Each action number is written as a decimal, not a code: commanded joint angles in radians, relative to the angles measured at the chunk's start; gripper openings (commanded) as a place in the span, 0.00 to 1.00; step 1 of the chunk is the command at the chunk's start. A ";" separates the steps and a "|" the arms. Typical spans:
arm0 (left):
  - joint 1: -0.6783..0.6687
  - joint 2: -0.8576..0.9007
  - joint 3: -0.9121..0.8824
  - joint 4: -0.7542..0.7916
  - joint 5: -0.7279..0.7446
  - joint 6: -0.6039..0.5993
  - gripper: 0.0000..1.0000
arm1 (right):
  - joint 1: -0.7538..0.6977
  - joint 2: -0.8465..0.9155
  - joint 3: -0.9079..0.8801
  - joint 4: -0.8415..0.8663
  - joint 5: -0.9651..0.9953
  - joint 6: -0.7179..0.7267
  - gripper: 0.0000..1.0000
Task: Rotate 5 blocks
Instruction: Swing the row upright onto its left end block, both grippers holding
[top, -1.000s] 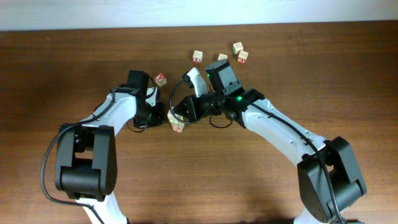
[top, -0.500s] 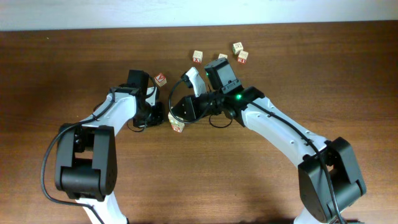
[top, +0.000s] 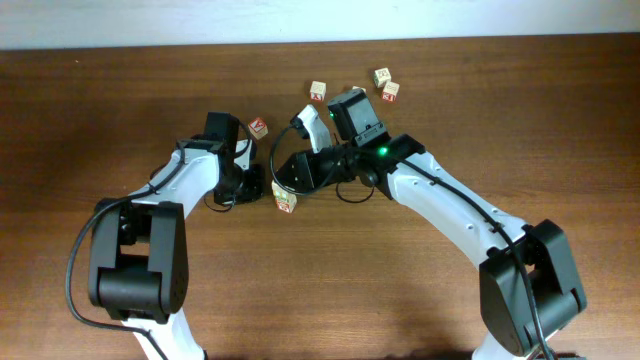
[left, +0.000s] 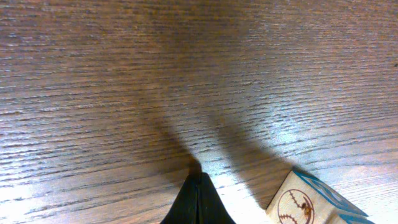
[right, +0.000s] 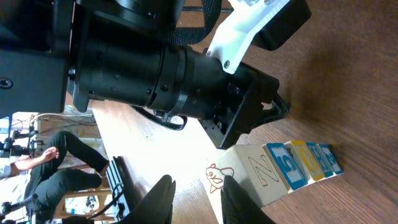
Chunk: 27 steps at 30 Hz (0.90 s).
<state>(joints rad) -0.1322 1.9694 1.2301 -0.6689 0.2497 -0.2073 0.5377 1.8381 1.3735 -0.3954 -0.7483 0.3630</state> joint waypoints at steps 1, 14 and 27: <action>0.004 0.001 -0.001 -0.002 -0.041 -0.013 0.00 | 0.006 0.031 0.007 0.006 0.040 -0.006 0.27; 0.004 0.001 -0.001 -0.002 -0.041 -0.013 0.00 | 0.014 0.031 0.020 0.009 -0.014 -0.005 0.31; 0.004 0.001 -0.001 -0.002 -0.041 -0.013 0.00 | 0.014 0.030 0.069 -0.019 -0.052 -0.006 0.35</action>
<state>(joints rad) -0.1322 1.9694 1.2304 -0.6689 0.2493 -0.2073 0.5407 1.8534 1.4086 -0.4145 -0.7799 0.3622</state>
